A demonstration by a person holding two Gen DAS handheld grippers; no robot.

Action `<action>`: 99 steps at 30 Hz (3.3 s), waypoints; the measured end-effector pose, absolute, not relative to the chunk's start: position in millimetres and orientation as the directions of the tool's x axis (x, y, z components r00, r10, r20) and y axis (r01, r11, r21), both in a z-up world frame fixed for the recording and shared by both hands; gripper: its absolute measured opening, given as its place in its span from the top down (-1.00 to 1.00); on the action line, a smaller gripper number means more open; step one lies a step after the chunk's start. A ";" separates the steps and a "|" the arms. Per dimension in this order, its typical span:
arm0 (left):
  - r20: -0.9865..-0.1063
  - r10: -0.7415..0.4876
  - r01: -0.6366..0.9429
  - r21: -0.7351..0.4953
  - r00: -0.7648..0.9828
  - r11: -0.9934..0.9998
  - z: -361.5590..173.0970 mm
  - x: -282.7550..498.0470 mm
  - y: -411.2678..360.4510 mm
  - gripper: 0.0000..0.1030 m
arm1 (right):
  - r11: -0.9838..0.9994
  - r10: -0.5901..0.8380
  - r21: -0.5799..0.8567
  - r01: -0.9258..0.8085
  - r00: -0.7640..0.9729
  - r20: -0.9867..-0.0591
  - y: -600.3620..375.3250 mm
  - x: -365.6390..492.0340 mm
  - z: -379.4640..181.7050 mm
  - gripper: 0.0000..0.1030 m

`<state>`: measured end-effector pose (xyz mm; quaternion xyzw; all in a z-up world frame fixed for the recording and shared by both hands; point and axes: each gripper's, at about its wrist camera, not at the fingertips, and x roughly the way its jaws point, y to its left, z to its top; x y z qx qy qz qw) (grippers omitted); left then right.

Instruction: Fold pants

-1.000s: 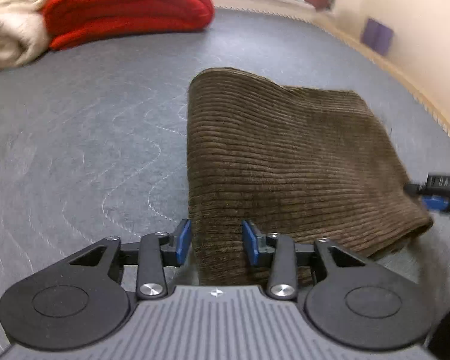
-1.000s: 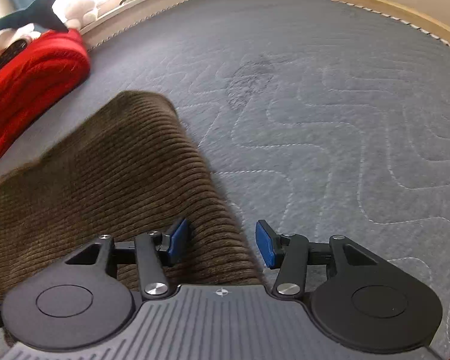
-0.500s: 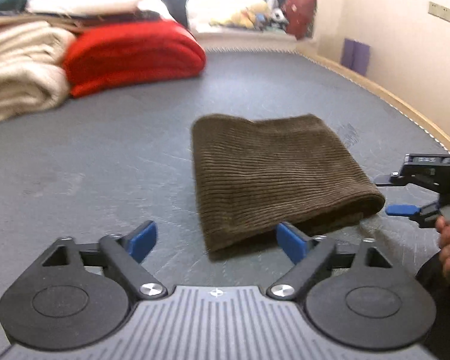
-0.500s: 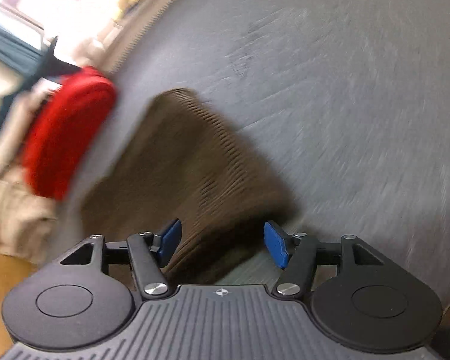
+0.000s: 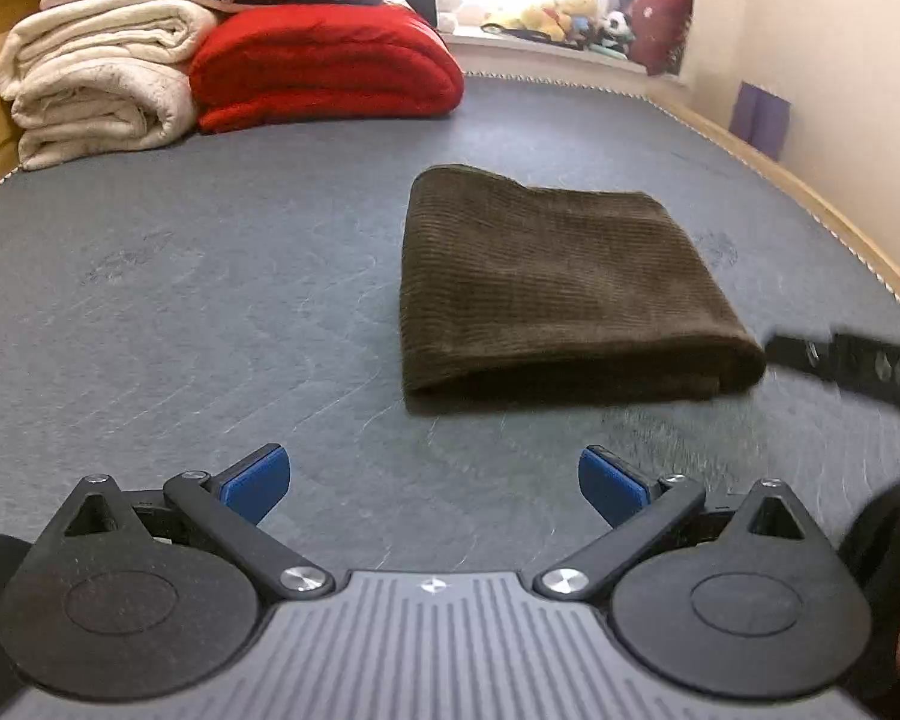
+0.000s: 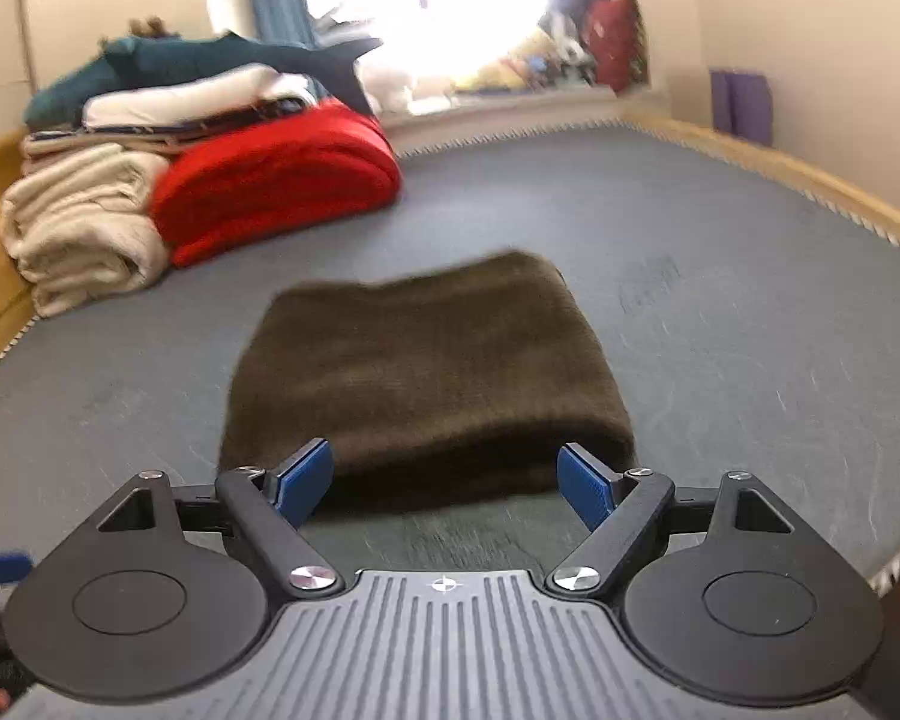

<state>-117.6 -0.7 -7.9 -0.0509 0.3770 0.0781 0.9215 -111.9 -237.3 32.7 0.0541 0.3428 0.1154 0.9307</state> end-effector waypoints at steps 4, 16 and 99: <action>-0.747 0.059 -0.151 -0.056 0.662 0.987 -37.2 -94.4 -7.8 -0.99 | 0.978 0.206 0.155 -0.137 0.718 -0.665 -246.9 -113.6 23.8 -0.62; -0.740 0.047 -0.099 -0.027 0.671 0.995 -55.6 -77.8 -22.3 -0.99 | 0.988 0.152 0.102 -0.114 0.672 -0.724 -248.4 -91.8 -14.2 -0.66; -0.697 0.045 -0.116 -0.054 0.716 0.992 -51.7 -78.7 2.9 -0.99 | 0.983 0.155 0.040 -0.179 0.697 -0.700 -195.6 -90.4 -21.8 -0.66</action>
